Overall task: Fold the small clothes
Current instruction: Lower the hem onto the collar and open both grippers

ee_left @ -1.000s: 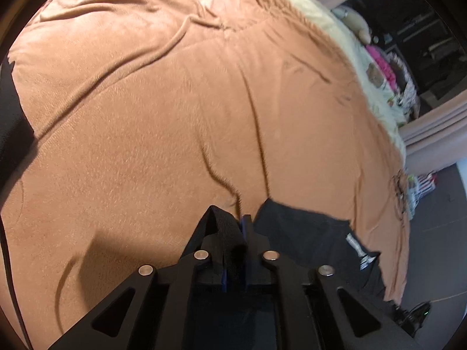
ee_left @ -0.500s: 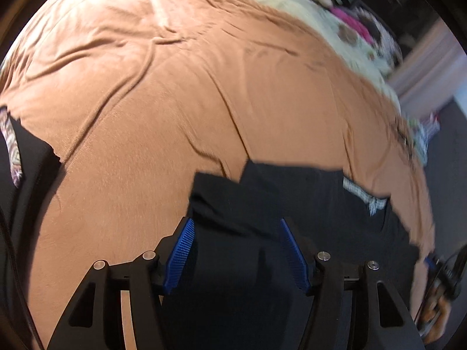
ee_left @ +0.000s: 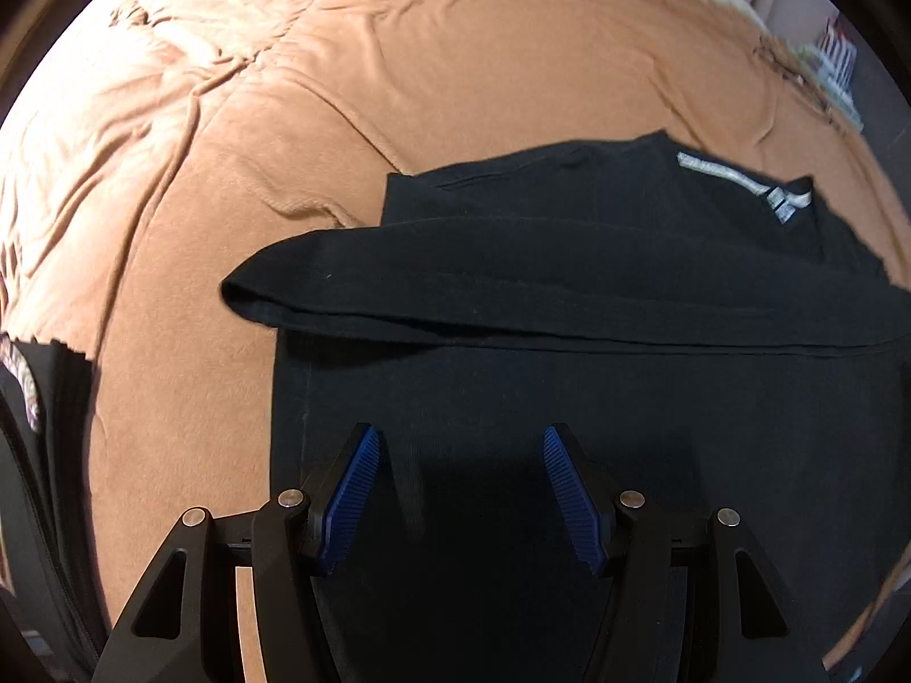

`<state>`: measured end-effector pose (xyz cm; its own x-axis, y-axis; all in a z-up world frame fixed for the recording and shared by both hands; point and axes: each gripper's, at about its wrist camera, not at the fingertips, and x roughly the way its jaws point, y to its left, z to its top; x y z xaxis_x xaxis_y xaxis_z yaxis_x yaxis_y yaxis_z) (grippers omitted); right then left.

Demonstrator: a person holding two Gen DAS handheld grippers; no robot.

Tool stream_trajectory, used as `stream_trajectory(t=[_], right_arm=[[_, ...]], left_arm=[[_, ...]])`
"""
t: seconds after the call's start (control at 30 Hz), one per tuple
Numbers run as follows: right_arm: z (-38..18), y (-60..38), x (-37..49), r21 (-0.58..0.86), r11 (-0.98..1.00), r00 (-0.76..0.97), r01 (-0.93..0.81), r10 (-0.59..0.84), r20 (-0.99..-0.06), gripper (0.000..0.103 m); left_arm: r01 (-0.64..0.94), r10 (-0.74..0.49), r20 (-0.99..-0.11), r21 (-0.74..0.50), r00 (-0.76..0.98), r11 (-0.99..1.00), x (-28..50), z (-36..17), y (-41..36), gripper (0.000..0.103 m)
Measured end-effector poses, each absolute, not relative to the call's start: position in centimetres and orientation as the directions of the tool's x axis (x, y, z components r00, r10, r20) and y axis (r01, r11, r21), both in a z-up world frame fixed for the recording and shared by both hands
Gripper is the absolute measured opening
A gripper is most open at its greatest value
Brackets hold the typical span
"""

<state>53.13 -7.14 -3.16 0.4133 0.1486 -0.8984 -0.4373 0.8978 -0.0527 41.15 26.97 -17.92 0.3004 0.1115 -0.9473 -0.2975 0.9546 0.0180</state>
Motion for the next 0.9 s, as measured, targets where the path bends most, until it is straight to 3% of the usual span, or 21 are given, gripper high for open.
stream_trajectory(t=[0.33, 0.53, 0.6, 0.67, 0.9], right_arm=[[-4.4, -4.5, 56.7, -0.076, 0.903, 0.463, -0.423, 0.144, -0.875, 0.075], [-4.9, -3.0, 59.6, -0.093, 0.904, 0.487, -0.418, 0.136, -0.863, 0.074], [-4.9, -2.5, 60.5, -0.091, 0.903, 0.49, -0.419, 0.141, -0.86, 0.066], [-4.9, -2.1, 61.4, -0.099, 0.906, 0.497, -0.412, 0.132, -0.858, 0.066], [-3.6, -1.4, 64.3, -0.097, 0.927, 0.531, -0.363, 0.12, -0.839, 0.063]], left_arm=[[-0.314, 0.15, -0.933, 0.042, 0.327, 0.949, 45.3, -18.8, 28.4, 0.082], [-0.317, 0.154, -0.922, 0.035, 0.356, 0.948, 48.3, -18.6, 29.5, 0.083], [-0.321, 0.157, -0.921, 0.037, 0.357, 0.946, 49.4, -18.5, 29.8, 0.082], [-0.327, 0.163, -0.919, 0.04, 0.358, 0.944, 50.4, -18.4, 30.1, 0.082], [-0.386, 0.206, -0.914, 0.06, 0.349, 0.92, 54.0, -17.6, 31.8, 0.069]])
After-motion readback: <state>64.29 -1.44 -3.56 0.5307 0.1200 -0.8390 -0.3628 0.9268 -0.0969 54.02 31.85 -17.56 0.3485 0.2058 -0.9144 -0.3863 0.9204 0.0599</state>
